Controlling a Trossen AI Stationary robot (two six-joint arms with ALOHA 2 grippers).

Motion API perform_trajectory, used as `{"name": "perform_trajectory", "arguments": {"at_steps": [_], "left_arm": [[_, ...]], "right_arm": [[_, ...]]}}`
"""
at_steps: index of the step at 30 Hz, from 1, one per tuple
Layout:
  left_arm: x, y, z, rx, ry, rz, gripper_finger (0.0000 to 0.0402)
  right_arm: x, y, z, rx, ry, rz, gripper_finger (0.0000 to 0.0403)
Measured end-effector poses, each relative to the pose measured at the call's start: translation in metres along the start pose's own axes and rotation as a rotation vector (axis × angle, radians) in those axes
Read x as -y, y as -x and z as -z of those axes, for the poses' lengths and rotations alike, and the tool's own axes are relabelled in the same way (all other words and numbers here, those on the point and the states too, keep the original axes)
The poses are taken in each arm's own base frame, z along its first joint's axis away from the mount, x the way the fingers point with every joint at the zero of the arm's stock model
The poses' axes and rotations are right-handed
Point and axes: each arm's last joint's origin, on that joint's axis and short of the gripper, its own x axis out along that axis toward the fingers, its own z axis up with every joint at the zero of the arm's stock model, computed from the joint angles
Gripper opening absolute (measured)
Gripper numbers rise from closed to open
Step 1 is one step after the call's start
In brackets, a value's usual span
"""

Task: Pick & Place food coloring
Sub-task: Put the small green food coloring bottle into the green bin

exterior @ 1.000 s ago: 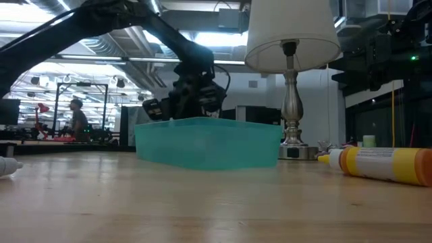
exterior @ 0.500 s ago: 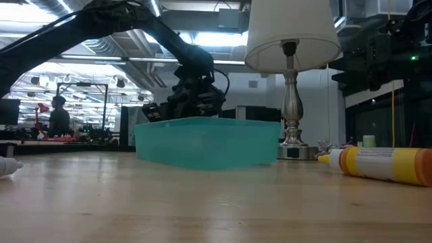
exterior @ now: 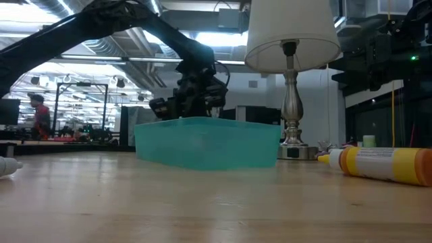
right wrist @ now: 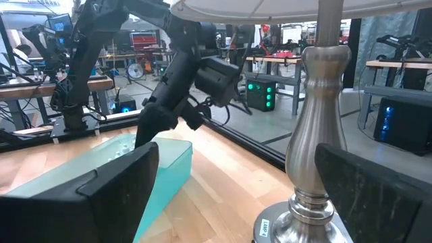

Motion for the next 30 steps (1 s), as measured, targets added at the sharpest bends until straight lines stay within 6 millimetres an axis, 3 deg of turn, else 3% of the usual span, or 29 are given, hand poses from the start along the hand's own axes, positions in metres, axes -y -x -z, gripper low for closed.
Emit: {"name": "perform_trajectory", "arguments": {"at_steps": [12,30], "left_arm": [[-0.010,0.008,-0.007,-0.019,0.133,0.051,0.0069],[-0.025,-0.024,-0.010,-0.140,0.240,0.007,0.0069]], "right_arm": [[0.000,0.000,0.000,0.000,0.000,0.000,0.0397],[0.000,0.000,0.000,0.000,0.000,0.000,0.0397]]}}
